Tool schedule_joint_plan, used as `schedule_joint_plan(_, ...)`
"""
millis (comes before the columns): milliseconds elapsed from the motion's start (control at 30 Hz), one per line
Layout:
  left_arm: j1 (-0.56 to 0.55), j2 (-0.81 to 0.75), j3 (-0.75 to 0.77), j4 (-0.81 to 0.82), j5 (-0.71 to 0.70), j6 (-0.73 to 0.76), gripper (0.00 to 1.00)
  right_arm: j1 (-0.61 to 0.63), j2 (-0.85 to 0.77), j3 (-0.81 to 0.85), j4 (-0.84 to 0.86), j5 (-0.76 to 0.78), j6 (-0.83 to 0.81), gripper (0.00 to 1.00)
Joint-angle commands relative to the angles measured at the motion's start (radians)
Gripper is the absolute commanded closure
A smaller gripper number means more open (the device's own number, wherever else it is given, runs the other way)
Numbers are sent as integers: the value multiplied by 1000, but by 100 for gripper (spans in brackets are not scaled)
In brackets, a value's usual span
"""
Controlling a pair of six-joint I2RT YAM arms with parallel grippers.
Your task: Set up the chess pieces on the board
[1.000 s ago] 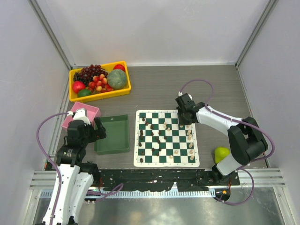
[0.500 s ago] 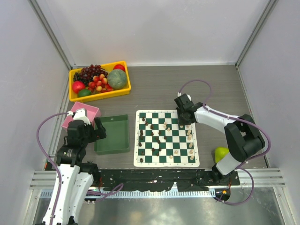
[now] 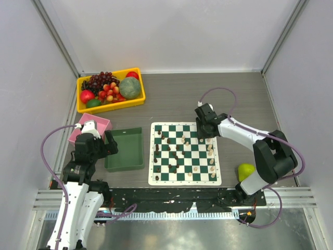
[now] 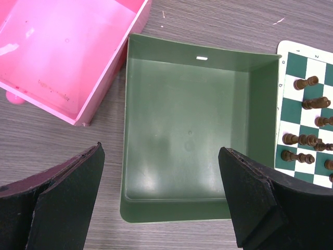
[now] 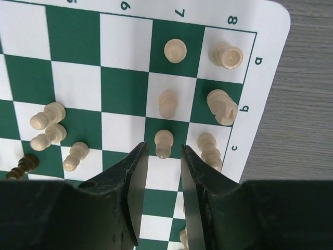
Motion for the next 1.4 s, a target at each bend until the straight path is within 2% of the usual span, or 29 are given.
schedule_joint_plan(0, 3, -2, 32, 27, 8, 1, 1, 1, -99, 59, -18, -4, -6, 62)
schedule_joint_plan(233, 3, -5, 32, 27, 7, 1, 1, 54, -87, 120, -20, -33, 13, 58)
schedule_joint_plan(767, 1, -8, 32, 27, 5, -1, 1, 164, 162, 283, -18, -50, 57, 52)
schedule_joint_plan(1267, 3, -7, 32, 27, 8, -1, 1, 169, 229, 305, -30, -42, 70, 58)
schedule_joint_plan(1367, 3, -5, 34, 27, 10, -1, 1, 167, 236, 303, -29, -42, 67, 62)
